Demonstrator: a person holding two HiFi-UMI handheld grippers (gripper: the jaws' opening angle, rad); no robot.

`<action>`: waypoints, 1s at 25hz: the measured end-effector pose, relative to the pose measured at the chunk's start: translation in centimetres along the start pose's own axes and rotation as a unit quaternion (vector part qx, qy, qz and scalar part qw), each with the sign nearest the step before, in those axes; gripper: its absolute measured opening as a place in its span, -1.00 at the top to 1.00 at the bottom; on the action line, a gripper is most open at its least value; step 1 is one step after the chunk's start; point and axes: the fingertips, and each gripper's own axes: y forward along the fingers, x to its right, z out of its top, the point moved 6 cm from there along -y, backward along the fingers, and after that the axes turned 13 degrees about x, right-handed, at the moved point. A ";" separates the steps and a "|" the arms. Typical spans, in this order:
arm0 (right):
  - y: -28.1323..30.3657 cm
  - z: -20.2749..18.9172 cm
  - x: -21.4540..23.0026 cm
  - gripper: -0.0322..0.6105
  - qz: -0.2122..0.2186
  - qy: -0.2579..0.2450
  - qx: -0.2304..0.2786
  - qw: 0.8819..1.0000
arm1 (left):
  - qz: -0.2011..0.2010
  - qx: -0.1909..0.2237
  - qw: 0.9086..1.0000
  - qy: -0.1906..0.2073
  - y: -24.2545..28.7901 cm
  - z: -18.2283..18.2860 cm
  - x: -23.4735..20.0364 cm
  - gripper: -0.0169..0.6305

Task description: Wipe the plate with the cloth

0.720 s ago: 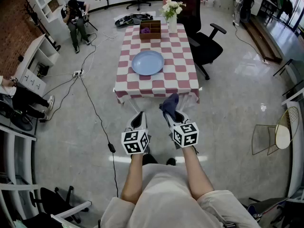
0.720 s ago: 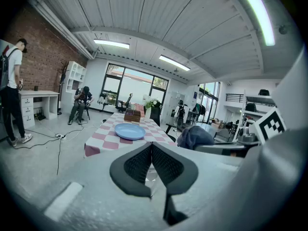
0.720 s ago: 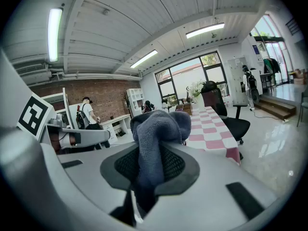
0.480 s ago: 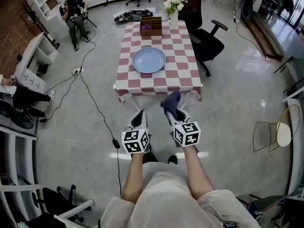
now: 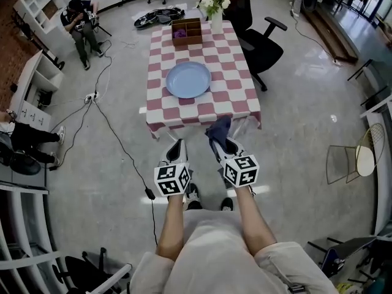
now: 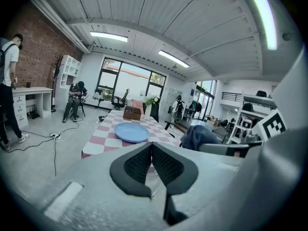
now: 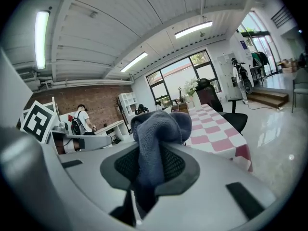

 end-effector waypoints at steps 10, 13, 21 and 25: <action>6.0 0.5 -0.2 0.62 -0.034 0.006 0.008 0.999 | -0.043 -0.003 0.999 -0.001 5.2 2.2 -6.4 0.91; 7.4 0.2 -0.4 0.62 -0.051 0.006 0.013 0.999 | -0.054 -0.004 0.999 0.001 6.3 2.9 -8.9 0.91; 10.2 0.1 -0.5 0.62 -0.091 0.018 0.020 0.995 | -0.061 -0.024 0.998 -0.011 7.3 3.1 -14.0 0.91; 11.8 0.0 -0.2 0.62 -0.093 0.018 0.012 0.995 | -0.066 -0.035 0.997 -0.023 8.3 2.8 -15.3 0.91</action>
